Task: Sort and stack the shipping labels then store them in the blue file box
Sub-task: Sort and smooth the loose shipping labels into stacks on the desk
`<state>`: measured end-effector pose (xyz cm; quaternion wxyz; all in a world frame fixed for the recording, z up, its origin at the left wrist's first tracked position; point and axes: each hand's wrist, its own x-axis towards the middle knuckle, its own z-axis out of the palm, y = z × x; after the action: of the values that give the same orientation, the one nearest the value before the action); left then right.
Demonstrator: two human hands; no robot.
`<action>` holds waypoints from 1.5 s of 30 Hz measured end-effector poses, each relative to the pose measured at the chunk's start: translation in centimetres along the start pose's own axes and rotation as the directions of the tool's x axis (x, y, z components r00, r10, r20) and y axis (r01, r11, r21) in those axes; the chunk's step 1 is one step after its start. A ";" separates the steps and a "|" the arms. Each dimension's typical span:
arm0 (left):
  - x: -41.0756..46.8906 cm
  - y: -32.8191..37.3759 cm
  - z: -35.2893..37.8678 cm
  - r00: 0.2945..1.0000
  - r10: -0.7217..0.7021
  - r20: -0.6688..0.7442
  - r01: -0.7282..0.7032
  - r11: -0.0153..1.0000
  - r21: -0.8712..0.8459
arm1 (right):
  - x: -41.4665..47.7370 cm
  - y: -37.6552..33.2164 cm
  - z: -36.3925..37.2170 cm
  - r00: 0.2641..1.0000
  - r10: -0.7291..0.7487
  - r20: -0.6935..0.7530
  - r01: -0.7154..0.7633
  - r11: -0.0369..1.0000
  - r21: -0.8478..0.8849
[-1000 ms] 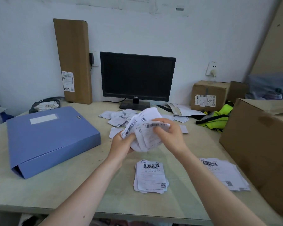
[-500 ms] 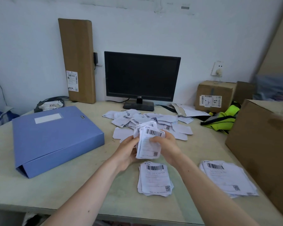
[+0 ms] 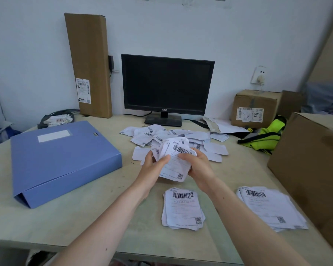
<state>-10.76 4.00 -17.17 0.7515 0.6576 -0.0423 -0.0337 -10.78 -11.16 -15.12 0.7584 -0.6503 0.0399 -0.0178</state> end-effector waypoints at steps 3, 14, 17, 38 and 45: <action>0.3 -0.3 0.1 0.990 0.069 -0.124 -0.058 0.994 0.092 | -0.3 -0.3 0.0 1.000 -0.019 0.007 0.019 1.000 0.000; 0.3 1.1 0.3 0.958 0.145 -0.246 -0.098 0.976 0.193 | -1.9 -2.2 -0.8 1.000 -0.009 0.004 0.009 0.985 -0.171; 0.5 0.7 -0.2 0.948 -0.025 -0.316 0.041 0.998 0.044 | -3.2 -3.0 -1.5 0.981 0.132 0.144 -0.062 0.910 -0.410; -2.3 1.9 -0.2 0.976 0.114 -0.186 -0.120 0.993 -0.020 | -3.8 -3.4 -0.3 0.995 -0.036 -0.094 0.017 0.980 -0.197; -3.0 2.5 1.4 0.984 0.120 -0.134 -0.127 0.991 -0.043 | -3.4 -3.7 -1.4 0.957 -0.170 -0.235 0.136 0.979 -0.153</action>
<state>-13.87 3.31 -14.52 0.7700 0.6347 -0.0330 0.0551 -14.17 -12.86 -11.57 0.6979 -0.6942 0.0846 -0.1545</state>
